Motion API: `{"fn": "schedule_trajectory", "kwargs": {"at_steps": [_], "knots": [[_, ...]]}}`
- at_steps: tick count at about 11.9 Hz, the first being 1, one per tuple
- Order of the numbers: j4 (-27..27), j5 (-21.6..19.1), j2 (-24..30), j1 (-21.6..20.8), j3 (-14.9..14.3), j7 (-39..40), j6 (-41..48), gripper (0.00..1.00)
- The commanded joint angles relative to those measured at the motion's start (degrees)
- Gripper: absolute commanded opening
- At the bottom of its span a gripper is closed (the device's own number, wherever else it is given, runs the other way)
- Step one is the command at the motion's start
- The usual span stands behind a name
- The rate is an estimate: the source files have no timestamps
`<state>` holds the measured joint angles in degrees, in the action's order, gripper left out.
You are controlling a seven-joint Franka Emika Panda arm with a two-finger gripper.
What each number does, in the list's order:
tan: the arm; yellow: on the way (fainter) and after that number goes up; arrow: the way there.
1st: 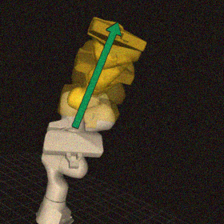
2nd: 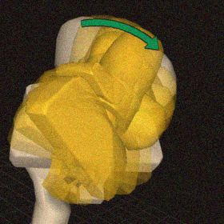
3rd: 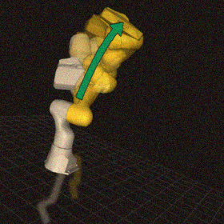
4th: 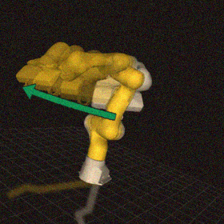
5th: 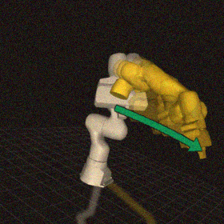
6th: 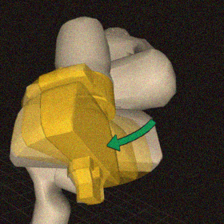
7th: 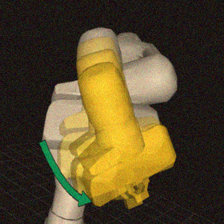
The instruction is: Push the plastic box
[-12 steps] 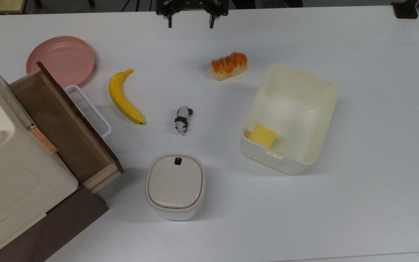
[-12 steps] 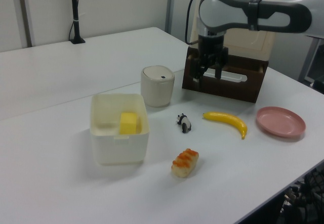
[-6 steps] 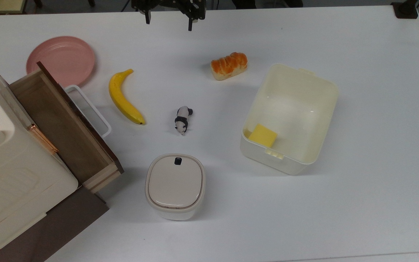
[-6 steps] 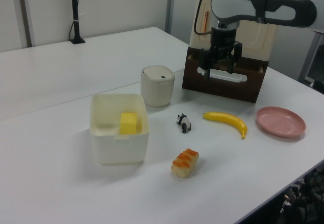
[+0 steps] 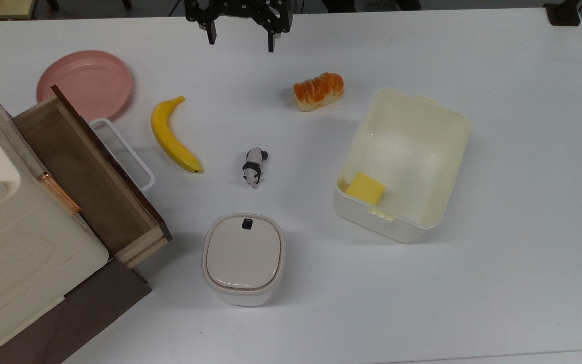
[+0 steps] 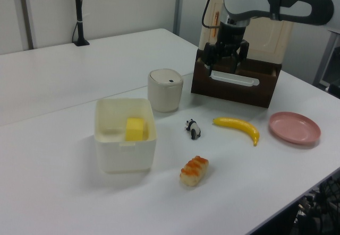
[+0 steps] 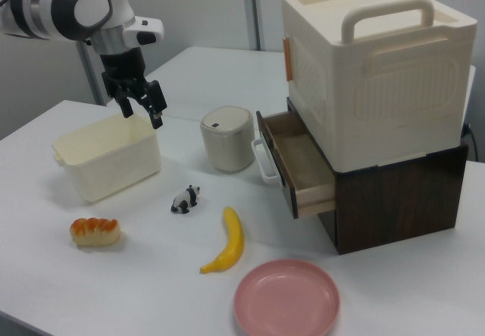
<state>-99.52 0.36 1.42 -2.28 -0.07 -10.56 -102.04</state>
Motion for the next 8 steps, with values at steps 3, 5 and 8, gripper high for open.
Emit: {"fn": "schedule_trajectory", "kwargs": {"at_steps": [3, 5, 8], "knots": [[-0.6, -4.2, 1.1, 0.3, -0.5, 0.2, -1.7, 1.0], [-0.7, -4.1, 1.1, 0.3, -0.5, 0.2, -1.8, 1.0], [-0.6, -4.1, 1.2, 0.3, -0.5, 0.3, -1.8, 1.0]]}}
